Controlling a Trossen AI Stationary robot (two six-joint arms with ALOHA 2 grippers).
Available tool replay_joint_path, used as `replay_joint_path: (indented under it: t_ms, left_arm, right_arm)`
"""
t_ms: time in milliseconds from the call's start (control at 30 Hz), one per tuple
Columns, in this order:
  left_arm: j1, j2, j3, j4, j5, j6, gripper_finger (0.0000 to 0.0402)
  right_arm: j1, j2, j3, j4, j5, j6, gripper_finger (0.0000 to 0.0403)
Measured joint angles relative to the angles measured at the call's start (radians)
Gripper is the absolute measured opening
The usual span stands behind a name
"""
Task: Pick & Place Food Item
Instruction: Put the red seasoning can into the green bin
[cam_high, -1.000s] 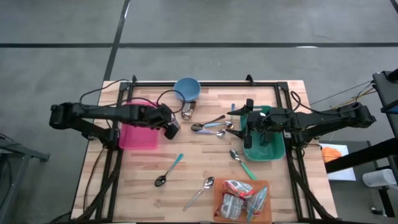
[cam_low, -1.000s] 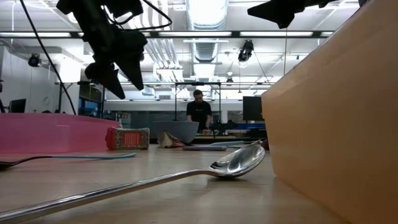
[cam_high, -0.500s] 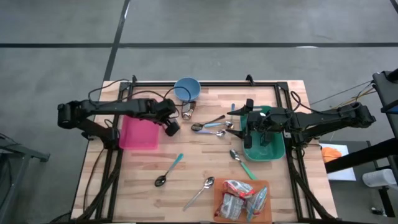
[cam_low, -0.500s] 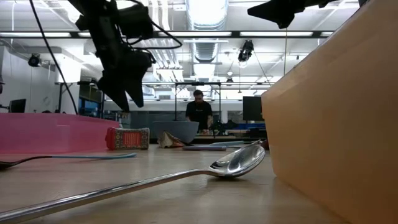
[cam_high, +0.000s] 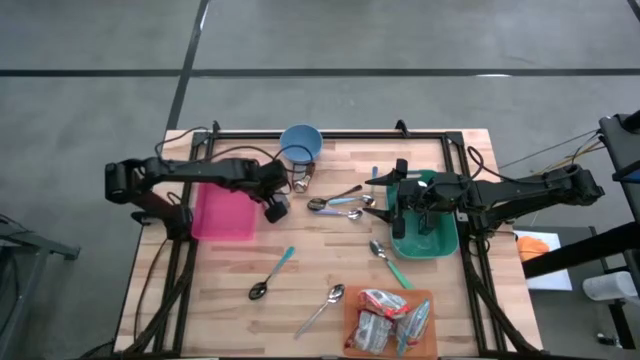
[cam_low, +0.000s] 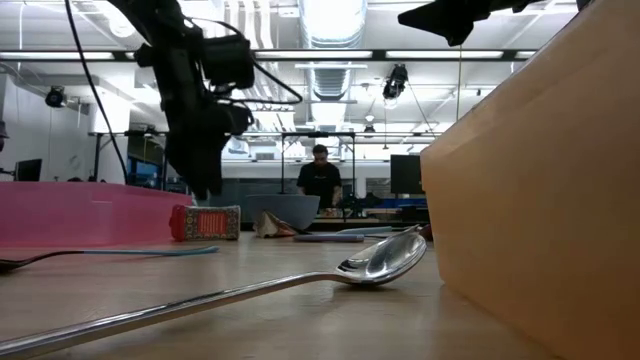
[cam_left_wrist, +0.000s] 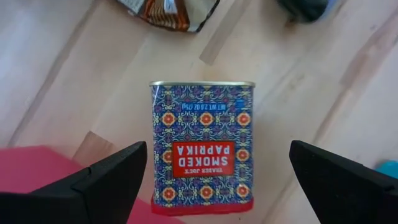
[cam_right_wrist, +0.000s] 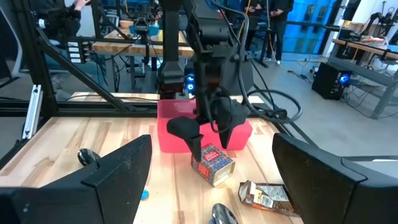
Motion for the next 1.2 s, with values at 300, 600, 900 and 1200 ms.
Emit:
replay_joint_path:
  t_ms: [300, 600, 900, 1200]
  left_arm:
    - [0.020, 0.053, 0.000, 0.010, 0.011, 0.030, 0.0395]
    - [0.026, 0.100, 0.000, 0.015, 0.011, 0.042, 0.0394]
    - [0.026, 0.167, 0.000, 0.038, 0.018, 0.044, 0.0394]
    - [0.026, 0.164, 0.001, 0.032, 0.035, 0.041, 0.0385]
  right_arm:
    - [0.000, 0.000, 0.000, 0.000, 0.000, 0.000, 0.0331]
    - [0.000, 0.000, 0.000, 0.000, 0.000, 0.000, 0.0331]
    - [0.000, 0.000, 0.000, 0.000, 0.000, 0.000, 0.0331]
    - [0.000, 0.000, 0.000, 0.000, 0.000, 0.000, 0.0331]
